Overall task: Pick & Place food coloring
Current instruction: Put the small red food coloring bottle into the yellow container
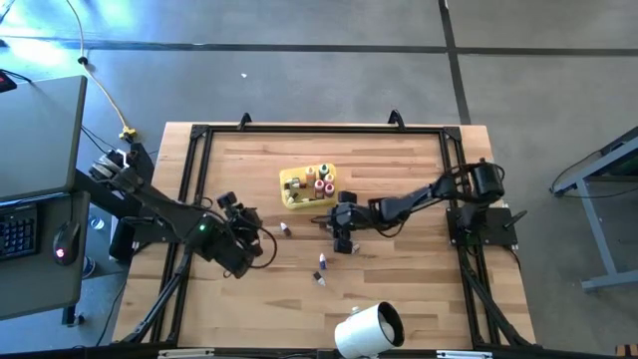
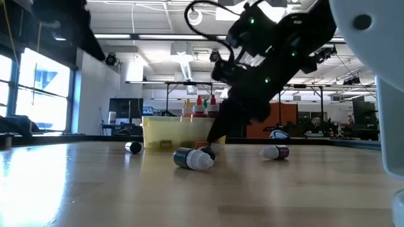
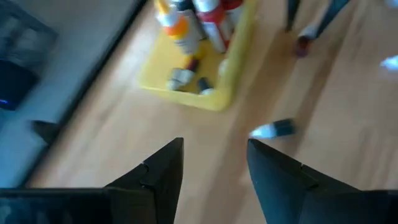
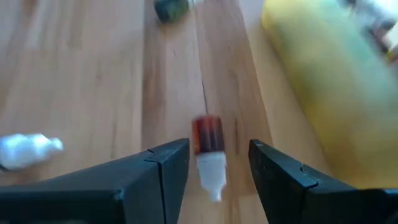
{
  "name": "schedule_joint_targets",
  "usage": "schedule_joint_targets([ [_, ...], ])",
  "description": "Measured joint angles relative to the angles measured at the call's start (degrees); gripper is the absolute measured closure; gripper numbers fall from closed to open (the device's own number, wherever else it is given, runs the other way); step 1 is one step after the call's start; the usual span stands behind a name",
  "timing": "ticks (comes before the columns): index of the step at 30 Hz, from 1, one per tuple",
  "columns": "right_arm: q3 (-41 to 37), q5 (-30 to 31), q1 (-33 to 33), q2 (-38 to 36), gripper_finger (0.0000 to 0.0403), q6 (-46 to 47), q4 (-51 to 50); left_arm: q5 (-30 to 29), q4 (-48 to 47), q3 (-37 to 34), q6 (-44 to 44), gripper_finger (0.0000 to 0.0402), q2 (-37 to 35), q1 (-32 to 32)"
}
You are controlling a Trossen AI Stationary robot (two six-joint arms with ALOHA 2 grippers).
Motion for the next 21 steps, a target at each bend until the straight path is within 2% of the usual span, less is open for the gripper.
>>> schedule_joint_targets([
  [5, 0.04, -2.39, -1.5, 2.76, 0.0242, 1.14, 0.38, 1.39, 15.12, -7.9, 0.22, 0.0229, -0.84, -0.14],
  [9, 0.13, -3.09, -1.84, 3.35, 0.0246, 1.78, 0.29, 2.58, 23.22, -10.99, 1.77, 0.0229, -0.84, -0.1],
  [12, 0.13, -3.26, -1.84, 3.07, 0.0264, 1.14, 0.2, 4.4, 27.67, -12.49, 1.51, 0.0229, -0.84, -0.12],
  [21, -0.1, -9.65, -1.73, 3.28, 0.0333, -0.63, 7.8, 6.24, 29.34, -13.07, 1.52, 0.0229, -0.84, -0.12],
])
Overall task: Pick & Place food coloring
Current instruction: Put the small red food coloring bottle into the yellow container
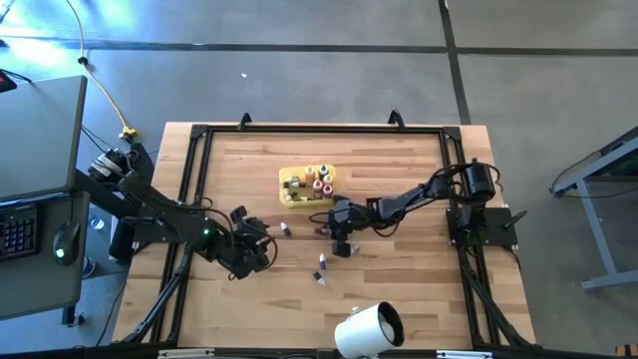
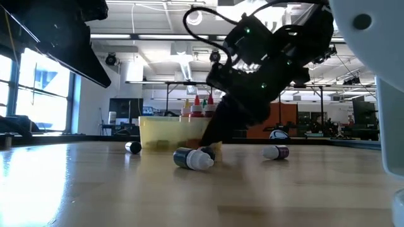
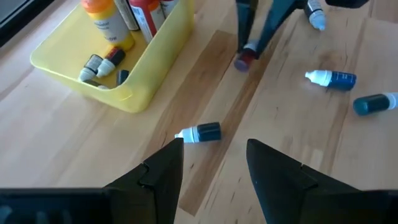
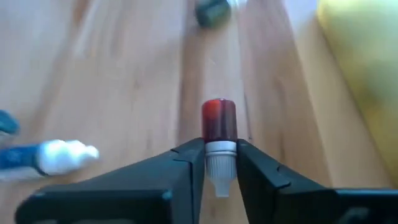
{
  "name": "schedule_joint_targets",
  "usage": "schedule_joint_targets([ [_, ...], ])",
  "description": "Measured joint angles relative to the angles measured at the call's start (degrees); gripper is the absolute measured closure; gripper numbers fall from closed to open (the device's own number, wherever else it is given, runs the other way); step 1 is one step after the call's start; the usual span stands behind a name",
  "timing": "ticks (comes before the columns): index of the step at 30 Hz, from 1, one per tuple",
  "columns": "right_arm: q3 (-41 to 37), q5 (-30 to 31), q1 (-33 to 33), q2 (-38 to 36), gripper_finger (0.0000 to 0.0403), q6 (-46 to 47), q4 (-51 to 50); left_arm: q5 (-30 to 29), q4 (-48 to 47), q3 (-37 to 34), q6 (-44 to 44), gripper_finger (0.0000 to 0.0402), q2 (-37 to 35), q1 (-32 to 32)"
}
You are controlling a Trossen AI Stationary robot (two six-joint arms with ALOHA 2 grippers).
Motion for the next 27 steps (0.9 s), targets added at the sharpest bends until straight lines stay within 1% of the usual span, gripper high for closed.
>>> schedule_joint_targets([
  [4, 1.82, 0.42, -0.35, 0.0, 0.0342, -0.06, 6.81, -0.69, 0.0, 0.0, 0.4, 0.0229, 0.0, 0.02],
  [8, 7.82, 0.49, -1.48, -0.02, 0.0336, -0.59, 7.8, -1.37, 0.02, 0.0, 0.38, 0.0229, 0.0, 0.02],
  [10, 11.66, 2.56, -2.12, -0.08, 0.0334, -3.61, 6.76, -1.41, 0.02, 0.02, 0.38, 0.0229, 0.0, 0.02],
  [12, 15.64, 7.63, -2.88, -0.09, 0.0334, -8.35, 3.85, -1.4, 0.02, 0.02, 0.38, 0.0229, 0.0, 0.02],
  [14, 19.69, 13.34, -3.87, -0.09, 0.0333, -13.7, -1.63, -1.18, 0.03, 0.02, 0.38, 0.0229, 0.0, 0.02],
  [15, 21.86, 15.36, -4.5, -0.06, 0.0333, -16.1, -5.55, -1.01, 0.04, 0.02, 0.38, 0.0229, 0.0, 0.02],
  [17, 26.09, 17.18, -5.96, 0.31, 0.0332, -18.53, -15.23, -0.81, 0.04, 0.02, 0.38, 0.0229, 0.0, 0.02],
  [19, 29.4, 16.84, -7.58, 1.13, 0.0332, -18.19, -23.91, -0.76, 0.24, 0.02, 0.31, 0.0229, 0.0, 0.02],
  [21, 30.97, 15.37, -9.15, 1.98, 0.0332, -16.71, -27.99, -0.74, 1.32, 0.02, -0.08, 0.0229, 0.0, 0.02],
  [23, 31.13, 13.89, -10.51, 2.27, 0.0332, -15.73, -28.56, -0.67, 2.99, 0.02, -0.07, 0.0229, 0.0, 0.02],
  [27, 30.25, 8.18, -12.19, 2.97, 0.0331, -15.59, -27.77, -0.66, 5.1, 0.04, -0.03, 0.0229, 0.0, 0.02],
])
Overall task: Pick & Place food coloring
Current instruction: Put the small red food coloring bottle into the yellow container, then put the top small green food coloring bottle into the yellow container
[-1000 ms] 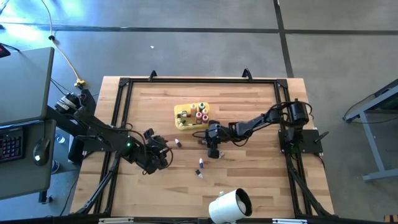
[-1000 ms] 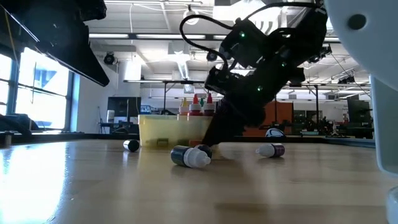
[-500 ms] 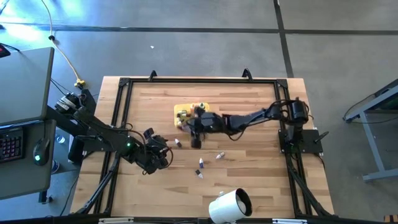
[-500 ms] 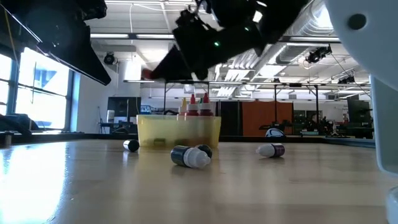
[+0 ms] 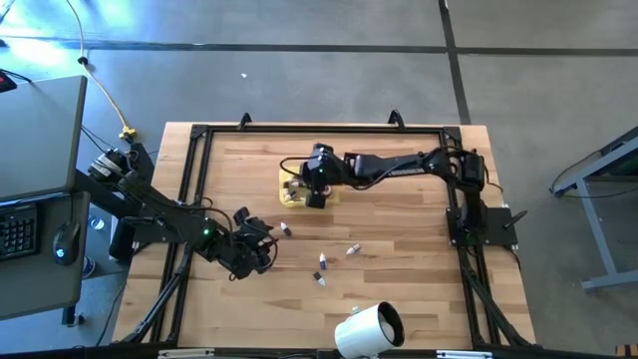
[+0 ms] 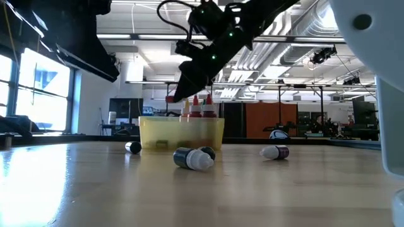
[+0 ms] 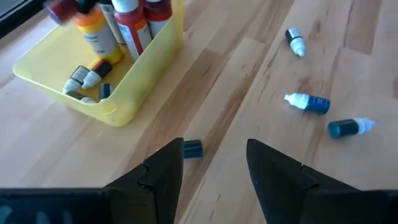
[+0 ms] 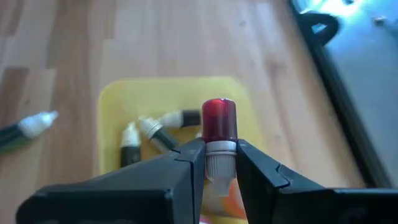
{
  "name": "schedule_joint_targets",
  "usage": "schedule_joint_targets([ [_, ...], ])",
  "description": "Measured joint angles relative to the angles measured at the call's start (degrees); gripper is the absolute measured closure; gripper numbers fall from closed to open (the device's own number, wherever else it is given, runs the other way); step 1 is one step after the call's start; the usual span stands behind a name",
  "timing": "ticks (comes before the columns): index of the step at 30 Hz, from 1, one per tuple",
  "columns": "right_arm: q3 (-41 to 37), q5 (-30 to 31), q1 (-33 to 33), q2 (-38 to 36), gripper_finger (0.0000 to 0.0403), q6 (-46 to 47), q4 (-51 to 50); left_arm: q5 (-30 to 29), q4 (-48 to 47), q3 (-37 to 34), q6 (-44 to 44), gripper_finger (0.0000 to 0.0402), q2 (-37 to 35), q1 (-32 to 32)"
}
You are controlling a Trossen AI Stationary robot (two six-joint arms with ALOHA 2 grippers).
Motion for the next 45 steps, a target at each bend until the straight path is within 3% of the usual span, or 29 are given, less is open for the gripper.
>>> schedule_joint_targets([
  [14, -0.26, -3.61, 0.26, 0.35, 0.0327, -3.47, -0.01, -0.7, -0.8, 0.0, 0.43, 0.0229, 0.0, 0.04],
  [23, -0.26, -3.28, 0.3, 0.35, 0.0234, -0.69, 0.05, -0.37, -0.78, 0.0, 0.43, 0.0229, 0.0, 0.04],
  [30, -0.14, -3.26, 2.68, -0.08, 0.0215, -0.17, 1.19, 1.02, -0.8, 0.0, 1.18, 0.0229, 0.68, 0.04],
  [35, -0.1, -3.72, 8.04, -1.84, 0.0215, -0.41, -1.7, 1.79, -0.76, 0.02, 10.52, 0.0229, 3.99, 0.04],
  [39, -0.1, -3.46, 12.24, -6.55, 0.0214, -0.36, -9.91, 3.0, -0.62, 0.07, 20.5, 0.0229, 6.67, 0.91],
  [42, -0.1, -1.78, 15.27, -10.96, 0.0214, -0.3, -16.01, 7.16, 0.28, 0.05, 25.66, 0.0229, 7.41, 4.0],
  [45, -0.1, 1.56, 18.01, -15.52, 0.0214, 2.03, -20.38, 15.17, 1.29, 0.09, 29.79, 0.0229, 7.41, 9.2],
])
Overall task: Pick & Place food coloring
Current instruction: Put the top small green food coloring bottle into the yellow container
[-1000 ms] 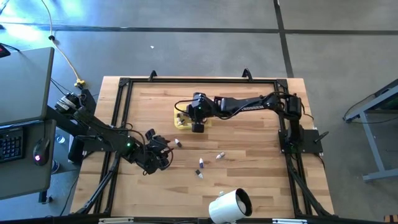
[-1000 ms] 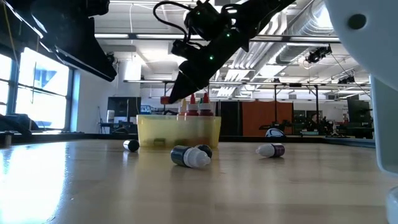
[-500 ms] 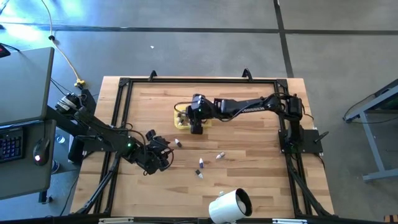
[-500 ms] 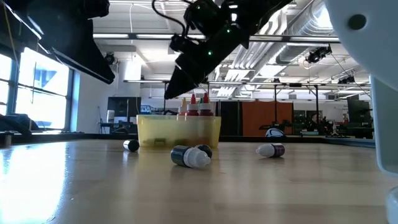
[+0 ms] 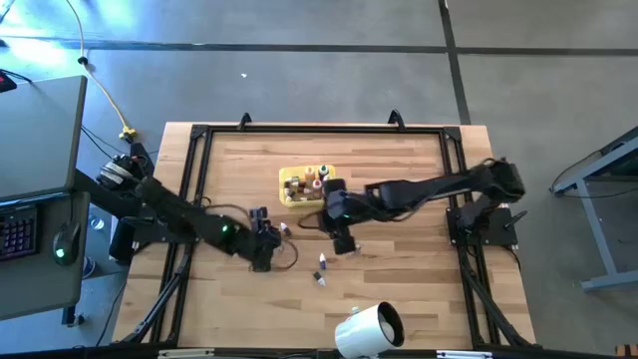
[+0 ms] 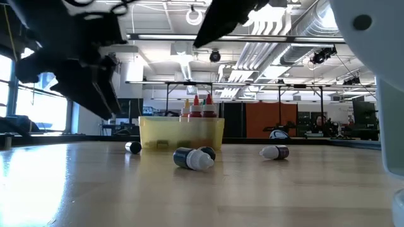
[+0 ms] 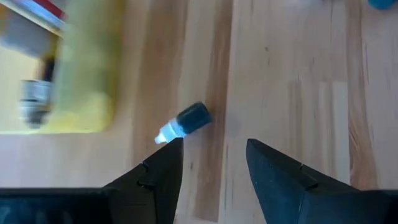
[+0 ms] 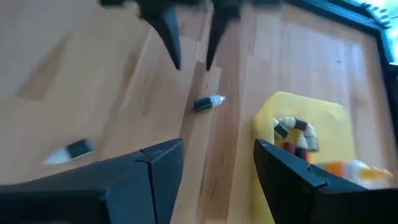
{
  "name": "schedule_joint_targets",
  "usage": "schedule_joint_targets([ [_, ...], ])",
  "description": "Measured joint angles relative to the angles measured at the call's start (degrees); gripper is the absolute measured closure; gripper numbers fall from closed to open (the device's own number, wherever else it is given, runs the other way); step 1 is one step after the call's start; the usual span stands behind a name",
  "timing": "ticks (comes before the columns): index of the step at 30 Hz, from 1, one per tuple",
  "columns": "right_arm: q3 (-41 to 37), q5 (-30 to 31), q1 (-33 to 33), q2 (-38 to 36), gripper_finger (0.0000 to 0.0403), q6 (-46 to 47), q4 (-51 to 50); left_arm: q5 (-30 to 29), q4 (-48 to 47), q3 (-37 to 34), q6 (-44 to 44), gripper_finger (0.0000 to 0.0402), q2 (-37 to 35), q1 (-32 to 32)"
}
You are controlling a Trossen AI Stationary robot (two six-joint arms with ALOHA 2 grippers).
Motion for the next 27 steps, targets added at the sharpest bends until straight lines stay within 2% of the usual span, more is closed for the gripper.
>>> schedule_joint_targets([
  [4, 0.0, -0.38, 2.21, -4.75, 0.0214, 2.92, -6.6, 9.76, 2.09, 0.0, 7.25, 0.0229, 0.02, 7.85],
  [11, -0.02, -2.54, 3.32, -10.25, 0.0214, 9.99, -17.23, 20.45, 3.06, 0.0, 20.73, 0.0229, 0.02, 17.05],
  [18, -0.04, -2.23, 3.25, -10.21, 0.0214, 13.8, -20.16, 24.87, 5.23, -0.04, 25.61, 0.0229, 2.11, 20.12],
  [27, -0.09, -2.51, 3.25, -9.96, 0.0214, 13.69, -20.36, 24.61, 5.98, 0.22, 26.35, 0.0229, 9.44, 20.06],
])
